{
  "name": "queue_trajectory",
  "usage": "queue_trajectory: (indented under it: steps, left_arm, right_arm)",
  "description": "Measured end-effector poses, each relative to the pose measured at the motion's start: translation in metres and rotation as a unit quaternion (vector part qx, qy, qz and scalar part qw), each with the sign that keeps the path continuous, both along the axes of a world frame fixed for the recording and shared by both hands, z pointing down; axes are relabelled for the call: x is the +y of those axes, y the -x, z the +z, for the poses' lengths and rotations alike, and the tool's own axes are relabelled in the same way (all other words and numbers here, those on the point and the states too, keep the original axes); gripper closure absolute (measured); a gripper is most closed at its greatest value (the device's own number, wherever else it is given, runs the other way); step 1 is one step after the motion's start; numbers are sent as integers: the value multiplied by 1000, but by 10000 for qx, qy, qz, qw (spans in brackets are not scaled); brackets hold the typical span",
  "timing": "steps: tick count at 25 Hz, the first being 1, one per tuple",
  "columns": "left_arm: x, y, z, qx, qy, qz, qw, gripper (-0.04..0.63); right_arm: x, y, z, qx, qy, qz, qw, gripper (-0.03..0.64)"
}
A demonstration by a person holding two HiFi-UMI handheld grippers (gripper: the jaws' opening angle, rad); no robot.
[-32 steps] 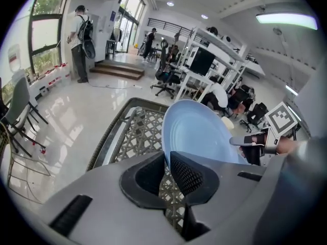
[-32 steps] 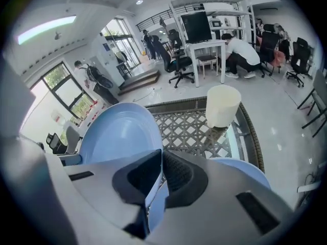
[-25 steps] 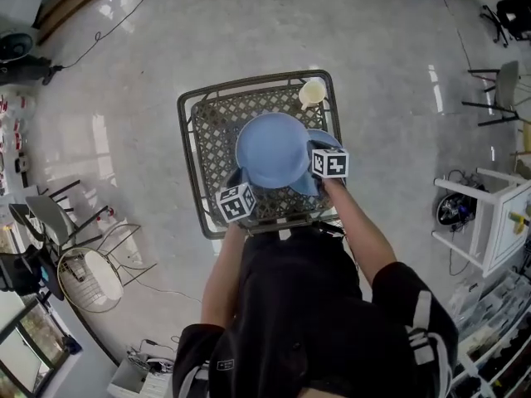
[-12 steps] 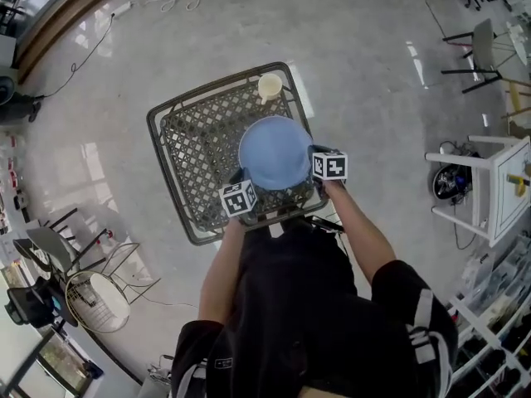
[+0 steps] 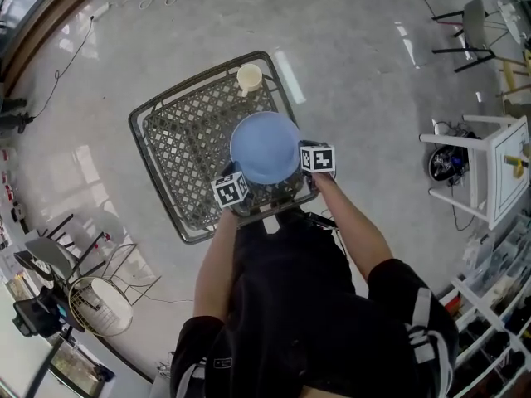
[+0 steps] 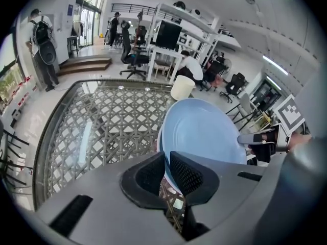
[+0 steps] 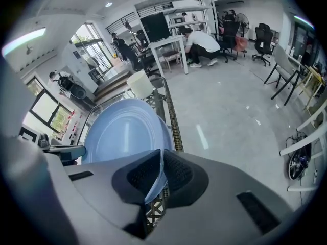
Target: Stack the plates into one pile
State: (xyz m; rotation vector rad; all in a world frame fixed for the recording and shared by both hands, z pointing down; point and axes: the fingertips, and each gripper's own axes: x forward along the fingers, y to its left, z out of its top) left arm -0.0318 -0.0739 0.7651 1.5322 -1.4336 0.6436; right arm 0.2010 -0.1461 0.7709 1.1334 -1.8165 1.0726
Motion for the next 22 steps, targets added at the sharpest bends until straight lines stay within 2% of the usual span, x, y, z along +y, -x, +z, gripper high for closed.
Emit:
queue_trajectory:
  steps: [10,22]
  left_arm:
    - [-3,-4,21,-43,237,28,9997,551]
    - [-7,-5,31,-110,391,34,9992,551]
  right_arm:
    - [-1,-4,20,178,207,-55,9996,597]
    - [-1,-5,25,254,238,-42,9994,598]
